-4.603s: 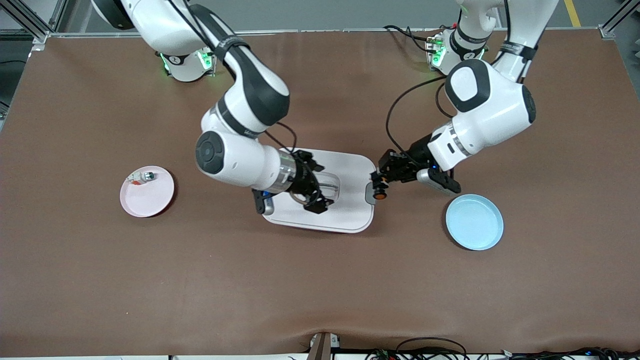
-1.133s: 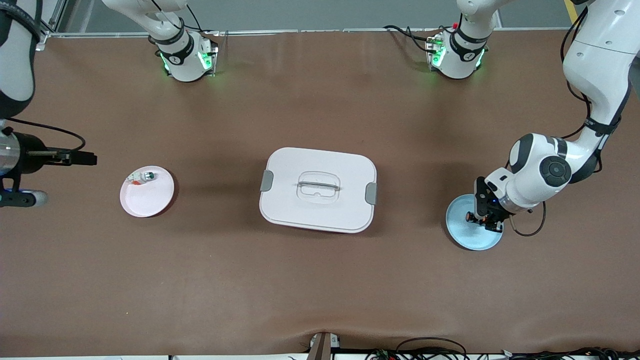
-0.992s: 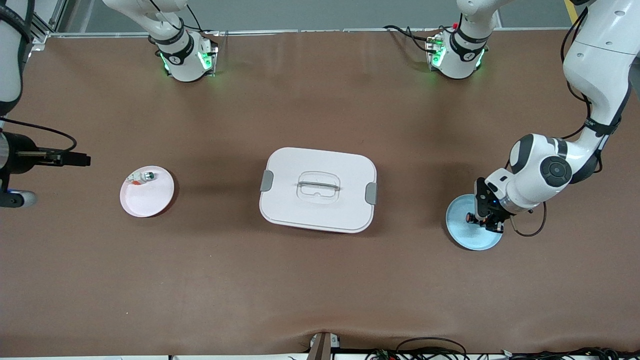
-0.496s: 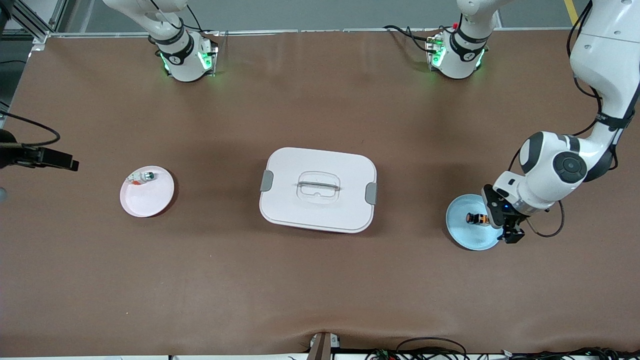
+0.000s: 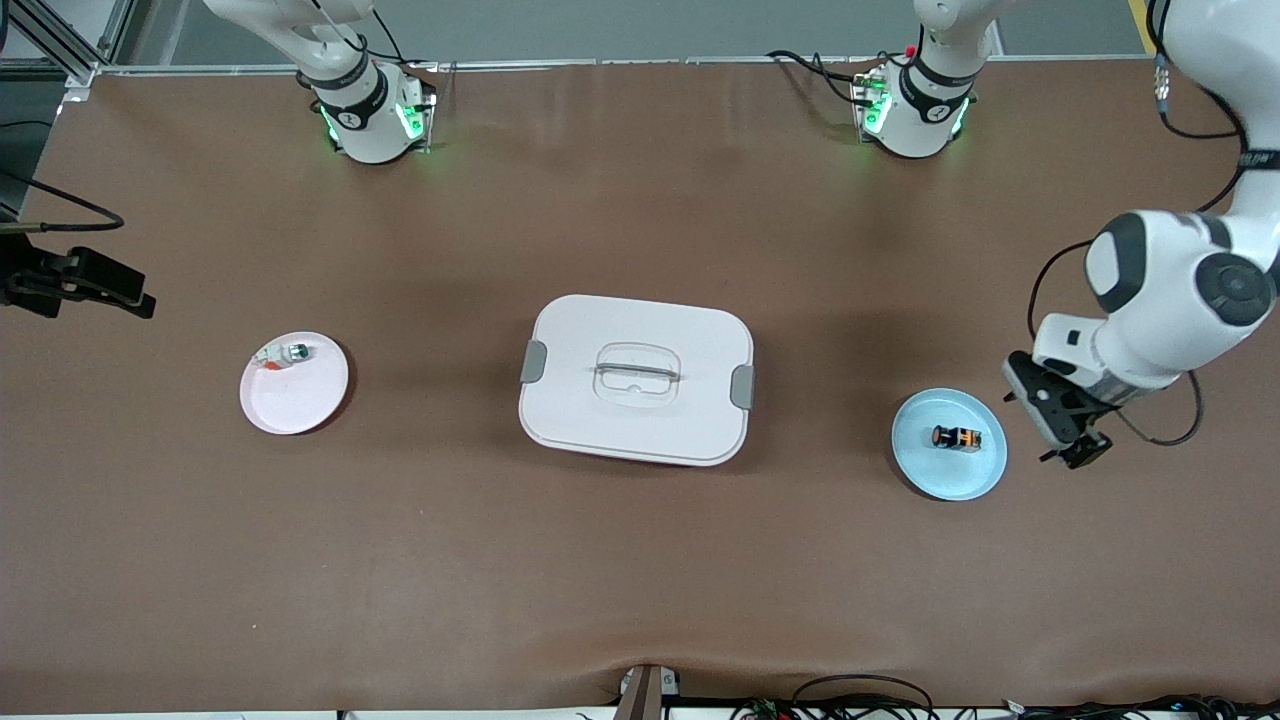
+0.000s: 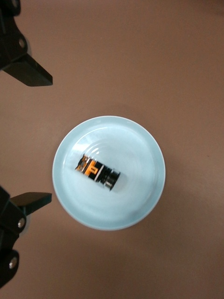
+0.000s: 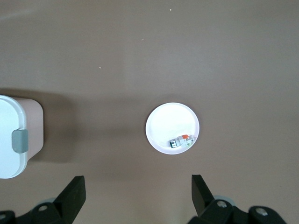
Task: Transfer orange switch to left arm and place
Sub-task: 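Open the left gripper and lift it away from the blue plate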
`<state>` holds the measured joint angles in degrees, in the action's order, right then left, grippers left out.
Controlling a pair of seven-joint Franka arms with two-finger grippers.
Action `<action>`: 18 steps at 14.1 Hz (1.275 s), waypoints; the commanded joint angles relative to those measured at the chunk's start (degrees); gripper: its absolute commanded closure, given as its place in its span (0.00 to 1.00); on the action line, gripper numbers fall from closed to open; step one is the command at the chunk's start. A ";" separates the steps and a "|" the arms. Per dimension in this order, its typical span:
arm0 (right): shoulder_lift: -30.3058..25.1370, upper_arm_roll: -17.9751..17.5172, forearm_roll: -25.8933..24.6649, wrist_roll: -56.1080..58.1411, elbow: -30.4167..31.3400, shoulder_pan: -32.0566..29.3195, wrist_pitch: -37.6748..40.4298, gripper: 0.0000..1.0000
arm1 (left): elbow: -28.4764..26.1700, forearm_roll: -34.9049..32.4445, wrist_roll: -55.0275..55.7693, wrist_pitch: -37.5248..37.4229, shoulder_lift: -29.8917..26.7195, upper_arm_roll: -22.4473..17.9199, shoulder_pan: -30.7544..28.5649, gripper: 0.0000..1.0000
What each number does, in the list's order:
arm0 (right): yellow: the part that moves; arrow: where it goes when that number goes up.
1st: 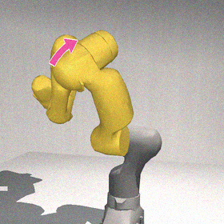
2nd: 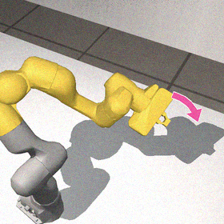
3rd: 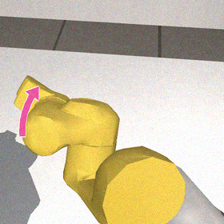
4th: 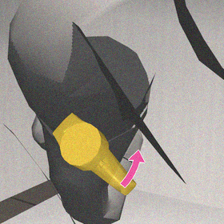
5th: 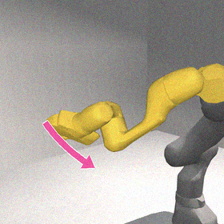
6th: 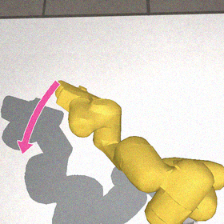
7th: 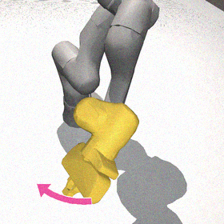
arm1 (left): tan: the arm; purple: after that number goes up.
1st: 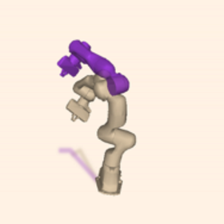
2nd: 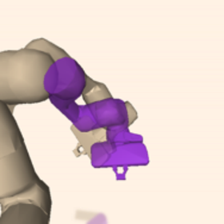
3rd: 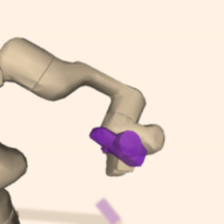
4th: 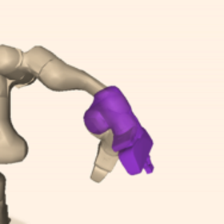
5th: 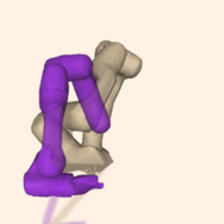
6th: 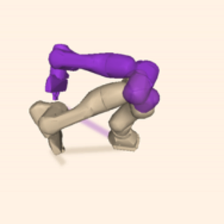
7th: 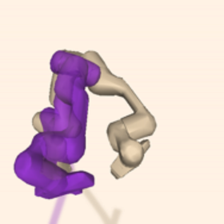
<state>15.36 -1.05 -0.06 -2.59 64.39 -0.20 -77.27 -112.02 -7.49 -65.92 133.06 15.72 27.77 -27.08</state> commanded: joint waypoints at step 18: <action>-10.86 -0.09 3.57 0.31 14.34 -5.16 -2.53 0.00 | 15.78 13.30 66.14 -32.24 -16.16 -0.61 -0.43 0.00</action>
<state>8.23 -0.55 2.08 -2.50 73.82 -4.60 -78.29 -98.94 4.83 -5.74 103.70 -1.31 26.90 -27.13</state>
